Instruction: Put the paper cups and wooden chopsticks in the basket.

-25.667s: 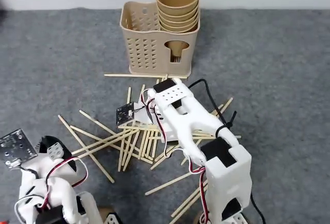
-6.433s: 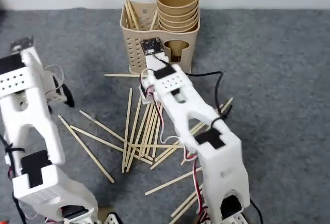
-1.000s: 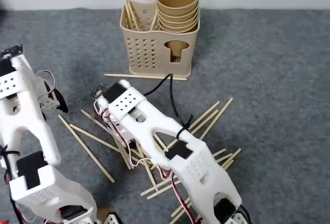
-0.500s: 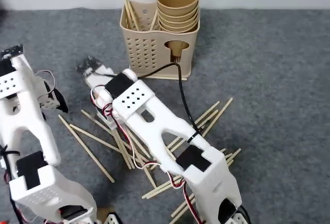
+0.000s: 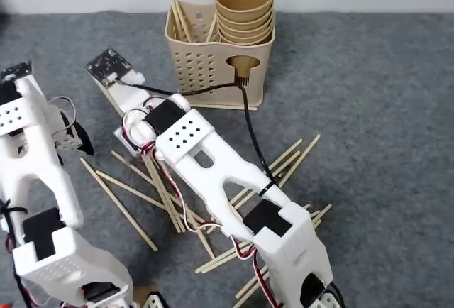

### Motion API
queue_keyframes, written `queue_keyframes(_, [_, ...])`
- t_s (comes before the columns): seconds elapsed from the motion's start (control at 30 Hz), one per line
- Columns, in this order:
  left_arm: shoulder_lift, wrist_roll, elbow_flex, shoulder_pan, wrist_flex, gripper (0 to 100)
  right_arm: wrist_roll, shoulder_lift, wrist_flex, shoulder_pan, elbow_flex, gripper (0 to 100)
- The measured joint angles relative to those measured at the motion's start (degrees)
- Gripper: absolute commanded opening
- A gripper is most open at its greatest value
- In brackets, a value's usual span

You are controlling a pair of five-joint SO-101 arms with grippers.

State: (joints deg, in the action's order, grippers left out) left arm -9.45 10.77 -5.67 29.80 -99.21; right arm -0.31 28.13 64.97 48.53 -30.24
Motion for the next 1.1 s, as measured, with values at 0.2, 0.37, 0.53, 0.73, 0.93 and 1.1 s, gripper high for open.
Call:
queue_keyframes(0.2, [0.0,0.0,0.0,0.0,0.0,21,0.0,-4.84,-6.59,-1.14,0.09,0.8])
queue_keyframes(0.37, [0.0,0.0,0.0,0.0,0.0,21,0.0,-9.67,-11.25,-4.04,0.09,0.8])
queue_keyframes(0.53, [0.0,0.0,0.0,0.0,0.0,21,0.0,-15.38,-17.49,-7.65,0.09,0.8])
queue_keyframes(0.73, [0.0,0.0,0.0,0.0,0.0,21,5.1,-18.02,-32.88,-13.71,0.09,0.8])
queue_keyframes(0.93, [0.0,0.0,0.0,0.0,0.0,21,11.6,-18.02,-37.98,-15.47,0.09,0.8])
queue_keyframes(1.1, [0.0,0.0,0.0,0.0,0.0,21,12.04,-18.02,-38.24,-16.44,0.09,0.8])
